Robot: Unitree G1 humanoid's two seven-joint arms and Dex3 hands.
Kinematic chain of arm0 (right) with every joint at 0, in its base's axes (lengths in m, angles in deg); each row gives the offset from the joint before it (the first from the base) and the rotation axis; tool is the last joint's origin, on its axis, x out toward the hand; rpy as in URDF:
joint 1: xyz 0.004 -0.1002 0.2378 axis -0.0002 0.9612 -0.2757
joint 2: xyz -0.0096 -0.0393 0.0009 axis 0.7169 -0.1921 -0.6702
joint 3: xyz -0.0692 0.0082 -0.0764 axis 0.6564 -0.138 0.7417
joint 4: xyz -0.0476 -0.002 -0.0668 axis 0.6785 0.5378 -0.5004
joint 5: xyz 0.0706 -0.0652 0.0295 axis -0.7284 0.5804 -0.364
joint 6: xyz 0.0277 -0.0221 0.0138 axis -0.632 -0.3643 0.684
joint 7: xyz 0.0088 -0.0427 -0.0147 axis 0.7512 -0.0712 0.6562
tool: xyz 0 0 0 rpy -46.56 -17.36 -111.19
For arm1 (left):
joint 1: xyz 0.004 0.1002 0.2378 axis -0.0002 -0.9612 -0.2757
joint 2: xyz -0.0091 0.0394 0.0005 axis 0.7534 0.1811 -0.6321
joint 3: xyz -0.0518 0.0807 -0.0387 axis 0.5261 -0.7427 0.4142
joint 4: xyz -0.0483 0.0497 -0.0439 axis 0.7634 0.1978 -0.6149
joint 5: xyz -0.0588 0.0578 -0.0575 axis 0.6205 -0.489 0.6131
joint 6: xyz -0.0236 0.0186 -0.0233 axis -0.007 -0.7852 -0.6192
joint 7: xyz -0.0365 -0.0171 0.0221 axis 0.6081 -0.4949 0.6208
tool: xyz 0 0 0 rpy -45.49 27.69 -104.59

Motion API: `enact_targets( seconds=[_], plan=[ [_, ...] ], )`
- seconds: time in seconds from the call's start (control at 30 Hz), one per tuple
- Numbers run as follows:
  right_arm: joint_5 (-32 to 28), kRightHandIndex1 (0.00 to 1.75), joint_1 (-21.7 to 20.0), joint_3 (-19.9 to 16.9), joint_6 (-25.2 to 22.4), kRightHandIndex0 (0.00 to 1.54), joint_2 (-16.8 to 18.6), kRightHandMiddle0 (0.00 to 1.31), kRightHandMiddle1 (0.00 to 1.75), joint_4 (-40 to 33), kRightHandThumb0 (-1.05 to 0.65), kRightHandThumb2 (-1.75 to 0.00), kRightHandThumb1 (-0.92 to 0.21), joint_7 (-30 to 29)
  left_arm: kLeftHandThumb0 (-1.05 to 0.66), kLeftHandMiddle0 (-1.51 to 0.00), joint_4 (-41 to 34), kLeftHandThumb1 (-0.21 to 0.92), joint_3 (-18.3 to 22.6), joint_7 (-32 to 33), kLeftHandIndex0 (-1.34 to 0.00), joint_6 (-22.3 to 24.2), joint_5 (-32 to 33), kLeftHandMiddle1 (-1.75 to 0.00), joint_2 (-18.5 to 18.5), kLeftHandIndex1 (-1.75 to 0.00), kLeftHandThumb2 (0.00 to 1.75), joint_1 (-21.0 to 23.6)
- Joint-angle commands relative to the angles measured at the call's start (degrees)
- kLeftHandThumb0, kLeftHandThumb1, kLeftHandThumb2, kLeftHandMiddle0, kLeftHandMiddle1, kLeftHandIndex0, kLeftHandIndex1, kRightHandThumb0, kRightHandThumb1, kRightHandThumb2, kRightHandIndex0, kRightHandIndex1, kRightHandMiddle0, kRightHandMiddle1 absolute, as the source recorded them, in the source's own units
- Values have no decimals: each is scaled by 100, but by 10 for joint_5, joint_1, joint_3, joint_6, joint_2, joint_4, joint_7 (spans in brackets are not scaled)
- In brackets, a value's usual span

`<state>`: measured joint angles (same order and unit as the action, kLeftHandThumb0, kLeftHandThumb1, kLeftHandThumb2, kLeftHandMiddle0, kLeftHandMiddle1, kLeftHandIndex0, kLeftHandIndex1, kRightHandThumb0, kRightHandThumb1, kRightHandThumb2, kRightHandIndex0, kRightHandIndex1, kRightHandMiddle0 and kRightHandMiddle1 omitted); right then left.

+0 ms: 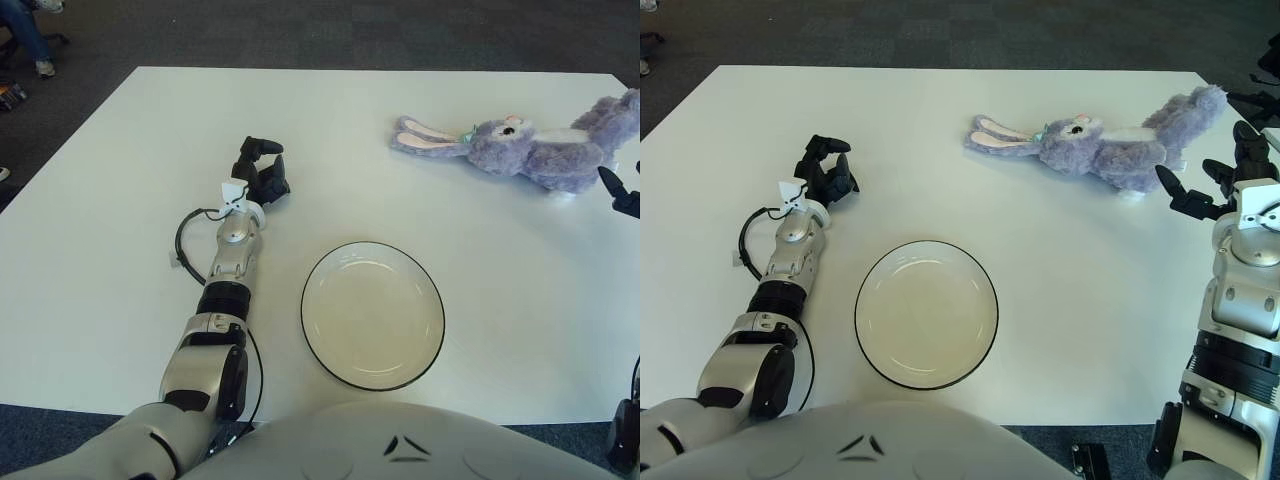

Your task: Put the doll into the plate.

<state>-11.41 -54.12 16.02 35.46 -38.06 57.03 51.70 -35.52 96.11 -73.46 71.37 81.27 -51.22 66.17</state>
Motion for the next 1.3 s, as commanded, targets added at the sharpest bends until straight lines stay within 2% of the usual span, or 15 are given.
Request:
enact_targets(
  seconds=[0.0,0.03,0.1,0.2,0.37,0.53,0.77,1.1,1.27],
  plan=[
    [-10,161,-17,-6,4,34,-5,0,0,17,-71,-59,-63,-9,-39,-108,19,61,2,2,-38,6,-1,-175,3,-175,94,1],
    [-11,152,-19,-7,4,29,-3,0,0,17,-72,-58,-64,-12,-39,-108,20,61,2,3,-38,5,-1,-175,3,-175,94,1],
    [-24,124,-30,-16,1,19,3,0,0,25,-74,-54,-68,-16,-39,-109,21,61,2,6,-38,3,-3,-175,3,-175,94,2],
    [-40,114,-40,-23,-3,15,9,0,0,33,-74,-51,-71,-22,-39,-109,25,61,2,7,-39,-1,-4,-175,3,-175,95,3],
    [-70,126,-59,-37,-15,13,21,0,5,40,-72,-48,-76,-35,-40,-109,31,60,2,3,-39,-7,0,-175,3,-175,95,5],
    [-97,139,-78,-48,-39,20,30,0,13,40,-65,-48,-82,-49,-40,-109,34,59,4,-3,-39,-9,4,-175,3,-175,96,6],
    [-125,152,-93,-55,-80,27,39,0,12,20,-61,-50,-86,-66,-40,-109,38,59,5,-3,-40,-15,3,-175,3,-175,96,8],
    [-160,171,-104,-64,-158,35,44,0,5,-19,-73,-41,-88,-78,-40,-108,44,59,7,-2,-40,-15,4,-175,4,-175,97,10],
    [-165,174,-111,-62,-200,38,39,0,4,-33,-83,-35,-91,-85,-40,-107,45,58,9,-5,-40,-14,8,-175,5,-175,98,12]
  ],
)
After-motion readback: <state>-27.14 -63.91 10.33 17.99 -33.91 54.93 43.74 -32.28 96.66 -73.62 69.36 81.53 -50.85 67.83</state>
